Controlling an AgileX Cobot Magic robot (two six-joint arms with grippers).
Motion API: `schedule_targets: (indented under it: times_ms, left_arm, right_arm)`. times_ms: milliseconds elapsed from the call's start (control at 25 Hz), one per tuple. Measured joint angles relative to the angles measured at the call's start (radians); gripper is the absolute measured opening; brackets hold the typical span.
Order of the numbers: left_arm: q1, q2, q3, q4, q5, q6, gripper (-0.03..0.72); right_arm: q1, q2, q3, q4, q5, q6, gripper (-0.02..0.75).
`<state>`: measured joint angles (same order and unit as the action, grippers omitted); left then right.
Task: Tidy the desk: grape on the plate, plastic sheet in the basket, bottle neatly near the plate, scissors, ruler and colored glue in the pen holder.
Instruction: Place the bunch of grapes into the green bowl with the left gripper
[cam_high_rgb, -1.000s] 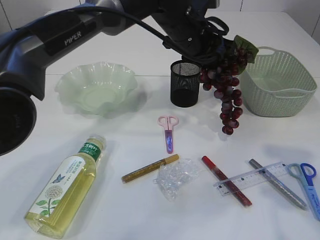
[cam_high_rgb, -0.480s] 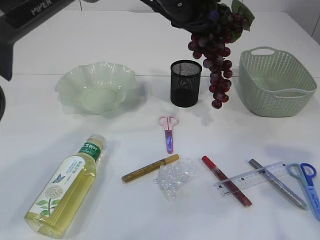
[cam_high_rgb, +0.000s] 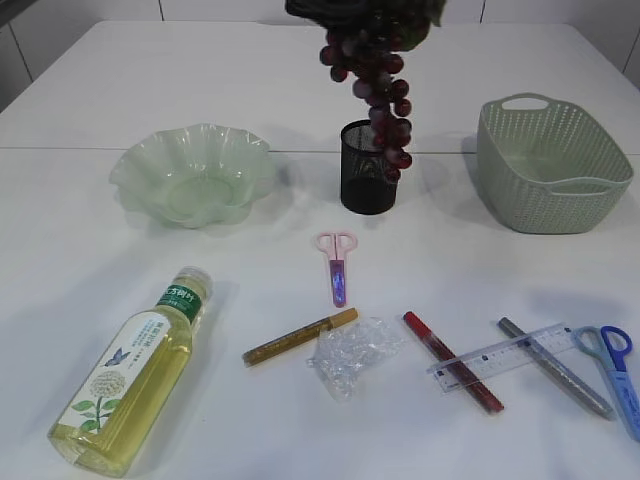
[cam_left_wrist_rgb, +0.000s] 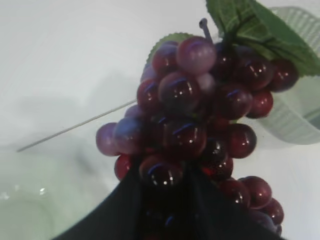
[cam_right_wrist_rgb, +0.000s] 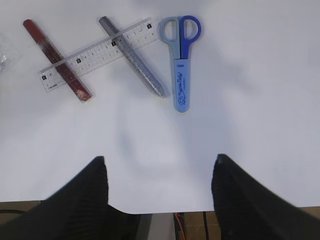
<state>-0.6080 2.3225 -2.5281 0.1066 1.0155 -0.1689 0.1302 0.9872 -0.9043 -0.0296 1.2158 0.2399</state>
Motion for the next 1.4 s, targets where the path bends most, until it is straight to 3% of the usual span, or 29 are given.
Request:
schedule_targets:
  times_ms: [320, 760, 1400]
  left_arm:
    - [0.156, 0.000, 0.000, 0.013, 0.115, -0.030, 0.160]
    - [0.334, 0.000, 0.000, 0.013, 0.125, -0.030, 0.160]
    - [0.362, 0.096, 0.000, -0.010, 0.113, -0.032, 0.161]
  right_arm:
    - [0.000, 0.002, 0.000, 0.000, 0.000, 0.000, 0.511]
    - [0.000, 0.001, 0.000, 0.000, 0.013, 0.000, 0.511]
    - [0.000, 0.001, 0.000, 0.000, 0.021, 0.000, 0.511]
